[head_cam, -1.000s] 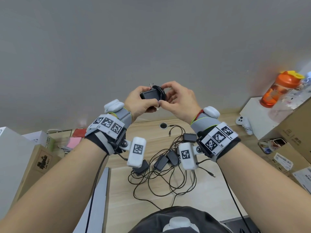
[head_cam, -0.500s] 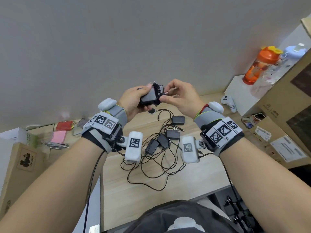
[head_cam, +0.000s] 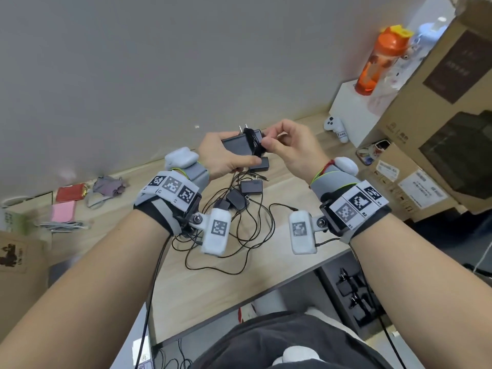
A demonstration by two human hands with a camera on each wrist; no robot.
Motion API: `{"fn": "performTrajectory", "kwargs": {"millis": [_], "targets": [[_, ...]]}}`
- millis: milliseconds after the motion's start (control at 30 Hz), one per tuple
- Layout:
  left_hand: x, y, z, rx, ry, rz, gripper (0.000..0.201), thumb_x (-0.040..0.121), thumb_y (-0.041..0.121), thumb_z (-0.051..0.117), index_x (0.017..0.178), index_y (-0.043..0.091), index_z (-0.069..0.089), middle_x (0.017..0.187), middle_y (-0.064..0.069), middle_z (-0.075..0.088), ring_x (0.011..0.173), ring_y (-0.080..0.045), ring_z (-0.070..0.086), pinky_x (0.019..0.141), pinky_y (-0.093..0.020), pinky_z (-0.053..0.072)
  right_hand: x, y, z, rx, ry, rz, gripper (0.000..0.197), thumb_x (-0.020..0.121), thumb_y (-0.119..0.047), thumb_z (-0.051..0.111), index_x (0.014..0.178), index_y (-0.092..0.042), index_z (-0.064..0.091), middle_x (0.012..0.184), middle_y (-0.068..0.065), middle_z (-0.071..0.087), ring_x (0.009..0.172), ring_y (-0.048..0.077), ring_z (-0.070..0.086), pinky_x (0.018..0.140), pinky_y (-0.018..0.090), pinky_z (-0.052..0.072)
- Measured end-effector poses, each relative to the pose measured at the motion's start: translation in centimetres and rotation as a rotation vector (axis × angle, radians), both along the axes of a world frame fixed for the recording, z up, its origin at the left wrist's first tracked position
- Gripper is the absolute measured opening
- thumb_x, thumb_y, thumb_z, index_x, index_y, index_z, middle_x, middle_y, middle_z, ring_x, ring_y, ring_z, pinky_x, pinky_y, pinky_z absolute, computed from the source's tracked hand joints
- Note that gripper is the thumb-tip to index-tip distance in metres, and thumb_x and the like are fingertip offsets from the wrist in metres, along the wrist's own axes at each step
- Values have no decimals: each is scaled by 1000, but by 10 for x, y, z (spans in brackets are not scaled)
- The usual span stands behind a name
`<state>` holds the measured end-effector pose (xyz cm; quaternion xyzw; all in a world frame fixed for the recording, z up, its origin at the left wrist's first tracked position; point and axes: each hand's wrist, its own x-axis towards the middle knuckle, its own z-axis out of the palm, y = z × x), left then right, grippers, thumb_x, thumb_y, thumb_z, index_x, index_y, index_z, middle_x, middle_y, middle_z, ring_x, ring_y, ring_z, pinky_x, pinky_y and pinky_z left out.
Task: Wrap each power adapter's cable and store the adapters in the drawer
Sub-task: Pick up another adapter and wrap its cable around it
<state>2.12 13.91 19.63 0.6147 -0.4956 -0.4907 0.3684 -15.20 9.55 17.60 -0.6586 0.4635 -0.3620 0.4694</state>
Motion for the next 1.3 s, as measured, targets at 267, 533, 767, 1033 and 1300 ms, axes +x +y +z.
{"fn": "performTrajectory", "kwargs": {"millis": [267,533,767,1033,1300], "targets": [[-74,7,-2,30,-60,-55,37,61,33,93,95,26,78,79,-4,76,62,-8,63,59,-23,54,-69,6,-7,68,-43,14,22,89,-5,67,78,-17,53,92,24,66,70,22,64,68,32,59],[-167,19,-25,90,-181,-154,27,65,20,91,83,27,72,67,3,68,52,-3,59,50,-18,47,-166,18,-30,166,-70,-56,20,98,-6,54,81,-12,49,76,13,64,57,7,65,53,20,53],[-241,26,-62,183,-118,-91,35,67,17,90,95,7,72,63,-4,69,49,-14,58,49,-24,46,-243,36,-62,213,-65,105,17,85,-5,73,100,-8,65,95,8,68,80,8,66,75,22,54],[-300,46,-103,258,-148,-164,54,51,38,97,96,20,74,67,-1,70,53,-16,57,54,-27,47,-307,57,-105,221,-6,59,26,81,-2,76,75,-18,57,77,4,64,74,22,63,77,44,56],[-349,66,-154,309,-142,-218,48,55,41,94,97,27,75,77,14,70,64,4,58,59,-7,42,-362,86,-156,392,-9,-26,17,84,-15,76,82,-18,59,80,0,67,72,7,63,69,27,57]]}}
